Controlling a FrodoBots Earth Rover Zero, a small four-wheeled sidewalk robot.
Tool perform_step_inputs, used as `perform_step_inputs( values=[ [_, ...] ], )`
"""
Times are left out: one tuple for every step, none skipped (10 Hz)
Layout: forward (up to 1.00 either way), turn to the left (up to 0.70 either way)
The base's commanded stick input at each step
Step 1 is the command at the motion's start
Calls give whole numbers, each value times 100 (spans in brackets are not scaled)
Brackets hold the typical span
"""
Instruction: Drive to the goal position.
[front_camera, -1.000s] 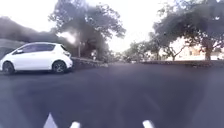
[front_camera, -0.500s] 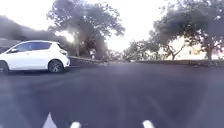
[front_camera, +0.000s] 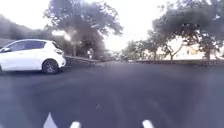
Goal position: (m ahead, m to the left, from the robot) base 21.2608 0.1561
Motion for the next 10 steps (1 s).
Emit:
perform_step_inputs(
  values=[
    [50,-10],
    [50,-16],
    [50,-21],
    [50,-21],
    [50,-5],
    [50,0],
    [50,-4],
    [50,-16],
    [50,-45],
    [50,-49]
  ],
)
